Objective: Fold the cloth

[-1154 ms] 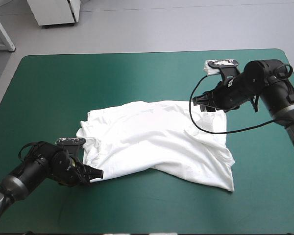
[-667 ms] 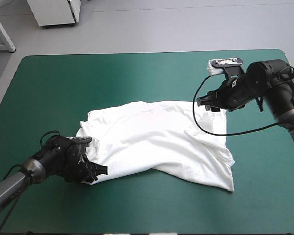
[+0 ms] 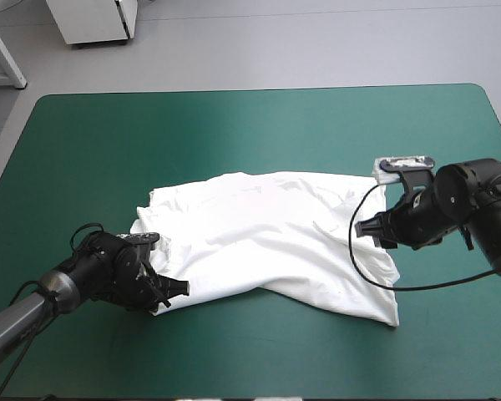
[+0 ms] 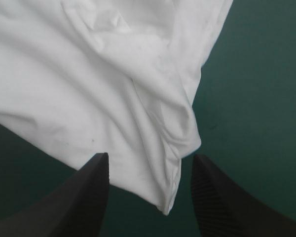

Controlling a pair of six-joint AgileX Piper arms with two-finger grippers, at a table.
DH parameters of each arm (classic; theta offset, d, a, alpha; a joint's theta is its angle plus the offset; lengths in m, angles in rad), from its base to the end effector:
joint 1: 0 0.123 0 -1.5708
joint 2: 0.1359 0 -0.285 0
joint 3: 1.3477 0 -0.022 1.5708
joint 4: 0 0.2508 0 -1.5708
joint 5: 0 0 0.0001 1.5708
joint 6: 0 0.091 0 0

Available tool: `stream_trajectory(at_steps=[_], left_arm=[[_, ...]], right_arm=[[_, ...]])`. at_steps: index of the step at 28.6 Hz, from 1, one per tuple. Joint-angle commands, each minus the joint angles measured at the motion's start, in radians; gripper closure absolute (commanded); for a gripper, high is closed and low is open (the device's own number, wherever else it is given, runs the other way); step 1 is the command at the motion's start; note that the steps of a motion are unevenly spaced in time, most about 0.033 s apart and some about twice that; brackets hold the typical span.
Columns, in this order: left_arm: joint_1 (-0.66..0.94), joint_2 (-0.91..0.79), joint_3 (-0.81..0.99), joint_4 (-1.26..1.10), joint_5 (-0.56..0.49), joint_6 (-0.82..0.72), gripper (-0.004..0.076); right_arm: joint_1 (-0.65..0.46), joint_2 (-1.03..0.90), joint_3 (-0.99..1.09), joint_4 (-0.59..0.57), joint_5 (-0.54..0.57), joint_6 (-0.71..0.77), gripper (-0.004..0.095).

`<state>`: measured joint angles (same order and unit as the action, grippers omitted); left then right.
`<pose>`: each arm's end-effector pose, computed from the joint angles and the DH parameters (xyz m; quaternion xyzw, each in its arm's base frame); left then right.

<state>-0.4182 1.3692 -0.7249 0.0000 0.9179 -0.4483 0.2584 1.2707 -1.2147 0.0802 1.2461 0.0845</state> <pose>0.1959 -0.0871 0.2029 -0.0150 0.9987 -0.0201 0.0435 0.2254 0.0667 0.3489 -0.0796 0.9802 0.0692 0.1675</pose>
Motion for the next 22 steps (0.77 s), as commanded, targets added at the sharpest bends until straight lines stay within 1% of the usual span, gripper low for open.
stream_trajectory(at_steps=[1, 2, 7, 9, 15, 22], left_arm=[[0.001, 0.024, 0.019, 0.084, -0.043, -0.009, 0.0746], [0.001, 0.024, 0.019, 0.084, -0.043, -0.009, 0.0746], [0.001, 0.024, 0.019, 0.084, -0.043, -0.009, 0.0746], [0.001, 0.024, 0.019, 0.084, -0.044, -0.009, 0.0746], [0.001, 0.024, 0.019, 0.086, -0.044, -0.009, 0.0746], [0.001, 0.024, 0.019, 0.086, -0.048, -0.007, 0.0746]], right_arm=[[-0.004, -0.05, 0.078, -0.002, -0.015, 0.014, 0.0421], [-0.004, -0.064, 0.13, -0.002, -0.038, 0.024, 0.0421], [-0.004, -0.091, 0.248, 0.014, -0.095, 0.042, 0.0422], [-0.004, -0.097, 0.285, 0.021, -0.118, 0.046, 0.0421], [-0.004, -0.097, 0.409, 0.061, -0.239, 0.067, 0.0421], [-0.004, -0.097, 0.531, 0.06, -0.327, 0.1, 0.0422]])
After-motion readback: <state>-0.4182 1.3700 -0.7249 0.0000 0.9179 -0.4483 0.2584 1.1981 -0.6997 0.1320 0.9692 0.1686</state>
